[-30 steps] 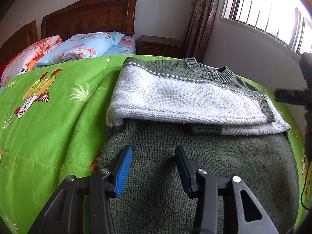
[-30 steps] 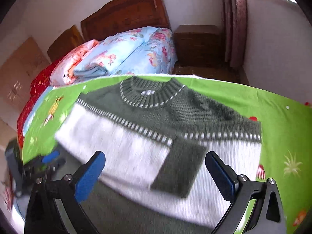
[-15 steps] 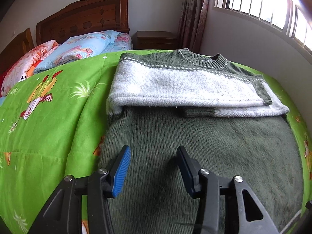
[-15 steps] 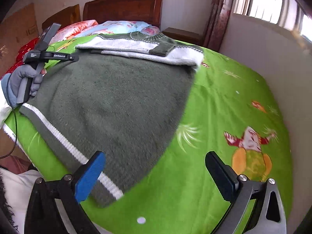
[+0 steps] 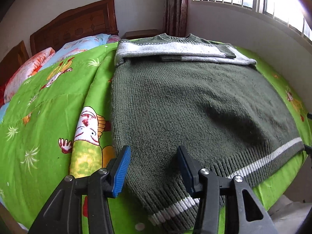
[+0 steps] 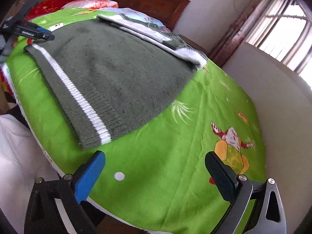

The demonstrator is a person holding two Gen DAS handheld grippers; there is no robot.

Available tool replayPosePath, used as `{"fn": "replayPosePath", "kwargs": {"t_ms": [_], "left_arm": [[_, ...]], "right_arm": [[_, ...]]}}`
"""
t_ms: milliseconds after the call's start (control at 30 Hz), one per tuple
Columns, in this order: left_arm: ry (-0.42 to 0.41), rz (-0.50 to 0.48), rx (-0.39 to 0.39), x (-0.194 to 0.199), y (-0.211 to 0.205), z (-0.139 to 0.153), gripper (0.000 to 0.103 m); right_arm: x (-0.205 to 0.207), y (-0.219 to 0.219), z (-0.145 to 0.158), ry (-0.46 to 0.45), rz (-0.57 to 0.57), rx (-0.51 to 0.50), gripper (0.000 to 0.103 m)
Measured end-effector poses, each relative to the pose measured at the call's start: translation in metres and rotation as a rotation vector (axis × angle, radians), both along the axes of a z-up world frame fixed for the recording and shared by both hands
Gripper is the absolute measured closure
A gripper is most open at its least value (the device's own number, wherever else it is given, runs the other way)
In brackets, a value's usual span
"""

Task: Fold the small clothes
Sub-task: 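Grasp the ribbed green hem with the right tool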

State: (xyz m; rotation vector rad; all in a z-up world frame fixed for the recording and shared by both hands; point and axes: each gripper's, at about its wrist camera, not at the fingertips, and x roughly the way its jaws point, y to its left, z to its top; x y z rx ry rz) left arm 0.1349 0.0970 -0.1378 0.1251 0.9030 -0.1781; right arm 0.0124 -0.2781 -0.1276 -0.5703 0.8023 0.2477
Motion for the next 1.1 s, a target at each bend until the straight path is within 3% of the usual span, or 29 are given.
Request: {"fn": "replayPosePath", "kwargs": {"t_ms": [167, 367, 533, 567, 600, 733, 900, 1033, 1100], "left_arm": [[0.007, 0.015, -0.048, 0.001, 0.007, -0.001, 0.053], [-0.006, 0.012, -0.052, 0.000, 0.007, -0.002, 0.053], [-0.005, 0.010, -0.051, -0.001, 0.007, -0.001, 0.053], [-0.004, 0.009, -0.047, -0.002, 0.006, 0.000, 0.053], [-0.004, 0.008, -0.043, -0.003, 0.006, 0.001, 0.053], [-0.039, -0.040, -0.037, -0.020, 0.004, 0.011, 0.053], [-0.109, -0.250, -0.049, -0.073, -0.002, 0.024, 0.053], [-0.073, -0.326, -0.036, -0.090, -0.003, 0.018, 0.053], [-0.045, -0.342, 0.013, -0.089, -0.009, 0.011, 0.053]], "right_arm": [[-0.008, 0.029, -0.002, -0.086, 0.109, -0.061, 0.000], [-0.016, 0.057, -0.009, -0.214, 0.221, -0.181, 0.000], [-0.011, 0.076, -0.014, -0.220, 0.282, -0.189, 0.000], [-0.010, 0.078, -0.015, -0.211, 0.287, -0.182, 0.024], [-0.009, 0.079, -0.015, -0.201, 0.294, -0.170, 0.103], [-0.004, 0.071, -0.003, -0.170, 0.283, -0.039, 0.103], [0.006, 0.062, 0.008, -0.142, 0.244, 0.072, 0.103], [0.021, 0.056, 0.017, -0.115, 0.198, 0.167, 0.103], [0.029, 0.053, 0.027, -0.115, 0.180, 0.218, 0.103]]}}
